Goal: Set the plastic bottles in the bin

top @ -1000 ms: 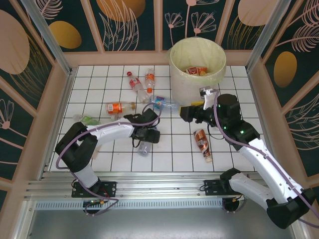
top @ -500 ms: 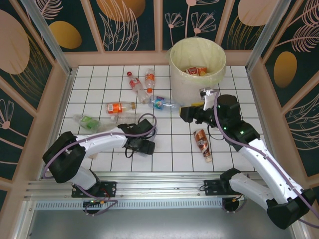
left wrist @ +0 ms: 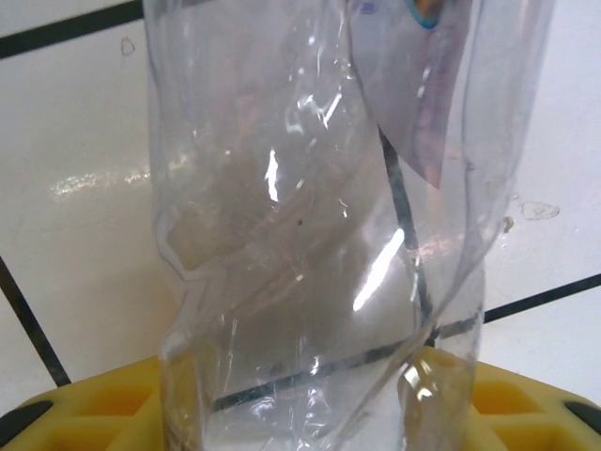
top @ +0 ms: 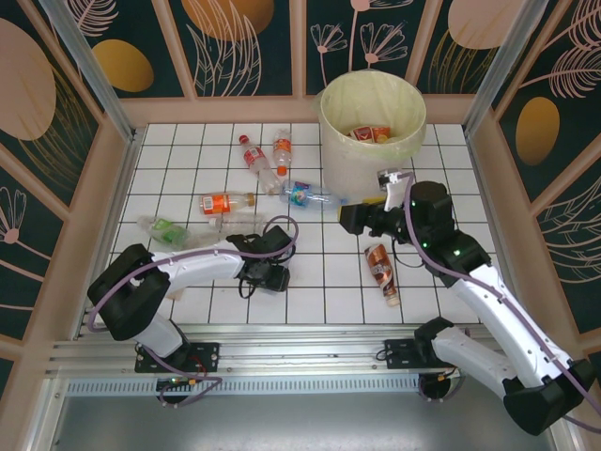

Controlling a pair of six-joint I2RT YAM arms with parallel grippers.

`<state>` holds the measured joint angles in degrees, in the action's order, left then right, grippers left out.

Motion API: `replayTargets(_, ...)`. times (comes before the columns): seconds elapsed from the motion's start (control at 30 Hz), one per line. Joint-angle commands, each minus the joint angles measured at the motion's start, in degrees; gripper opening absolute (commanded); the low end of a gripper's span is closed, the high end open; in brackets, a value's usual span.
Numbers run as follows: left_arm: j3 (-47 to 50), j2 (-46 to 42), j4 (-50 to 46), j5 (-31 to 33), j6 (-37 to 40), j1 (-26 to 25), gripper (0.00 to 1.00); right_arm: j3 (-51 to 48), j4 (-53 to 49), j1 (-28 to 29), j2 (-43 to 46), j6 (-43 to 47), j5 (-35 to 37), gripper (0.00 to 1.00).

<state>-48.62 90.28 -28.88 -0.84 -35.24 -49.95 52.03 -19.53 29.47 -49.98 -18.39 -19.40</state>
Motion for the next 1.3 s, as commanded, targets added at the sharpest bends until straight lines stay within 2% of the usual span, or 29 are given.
replayTargets(0.0,-0.56,-1.86,1.93,-0.21,-0.35,-0.41,0.49,-2.53,1.51,0.23,0.90,-3.17,-0.71,0.90)
replayTargets(0.17,0.07,-5.32,8.29,-4.62,-0.96,-0.41,0.46,-6.35,5.15,0.21,0.68,-9.50,-0.26,0.95)
replayTargets(0.37,2.04,-11.88,18.24,-10.11,-1.86,-0.39,0.47,-11.14,12.07,0.19,-0.24,-18.54,-1.19,0.95)
replayTargets(0.57,5.62,-17.31,27.49,-15.23,-1.32,-0.41,0.49,-11.95,20.09,0.31,-2.98,-23.18,-6.32,0.95)
replayTargets(0.7,7.35,-18.59,31.65,-17.55,-1.97,-0.41,0.49,-11.31,24.30,1.40,-6.11,-24.12,-8.72,0.94)
replayTargets(0.97,9.86,-21.08,37.87,-20.05,-3.45,-0.41,0.49,-9.94,27.29,5.63,-11.42,-24.58,-7.32,0.92)
replayTargets(1.27,10.30,-21.62,40.35,-22.32,-3.60,-0.41,0.50,-8.62,30.92,8.17,-16.20,-25.02,-7.76,0.88)
